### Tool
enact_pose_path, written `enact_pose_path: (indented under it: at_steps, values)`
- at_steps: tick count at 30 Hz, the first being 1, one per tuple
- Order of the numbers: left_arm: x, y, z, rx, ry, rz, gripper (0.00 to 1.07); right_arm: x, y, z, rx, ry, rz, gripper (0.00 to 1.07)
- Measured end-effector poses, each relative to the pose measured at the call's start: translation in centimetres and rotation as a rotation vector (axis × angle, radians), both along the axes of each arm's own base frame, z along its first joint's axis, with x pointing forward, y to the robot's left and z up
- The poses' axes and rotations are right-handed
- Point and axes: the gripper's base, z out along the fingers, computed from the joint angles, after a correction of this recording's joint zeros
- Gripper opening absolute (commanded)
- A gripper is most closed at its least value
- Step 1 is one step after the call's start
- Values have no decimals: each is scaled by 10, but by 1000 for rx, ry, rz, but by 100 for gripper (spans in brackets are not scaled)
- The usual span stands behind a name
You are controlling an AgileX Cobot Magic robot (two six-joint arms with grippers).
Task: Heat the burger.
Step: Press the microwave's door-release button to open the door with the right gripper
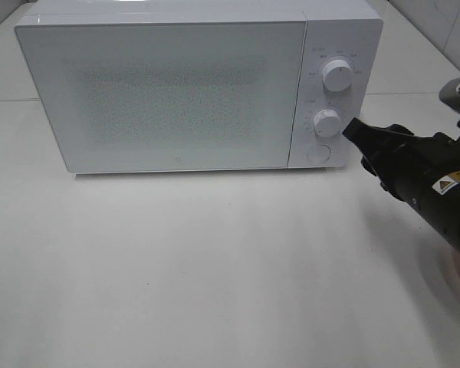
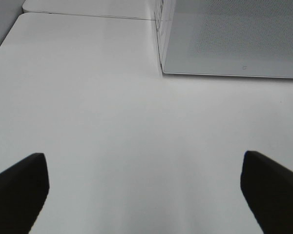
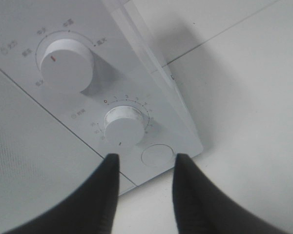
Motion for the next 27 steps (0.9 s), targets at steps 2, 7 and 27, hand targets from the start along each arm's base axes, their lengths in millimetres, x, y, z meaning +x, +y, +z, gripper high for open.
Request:
enact_pose_path:
  at_steps: [2, 7, 27]
  values:
    - [0, 0, 0, 0, 0, 0, 100, 0, 0, 0, 206, 16, -67, 0]
    - [0, 0, 0, 0, 0, 0, 100, 0, 0, -1, 438, 46, -142, 0]
    - [0, 0, 0, 0, 0, 0, 100, -1, 7, -24, 834, 199, -274, 0]
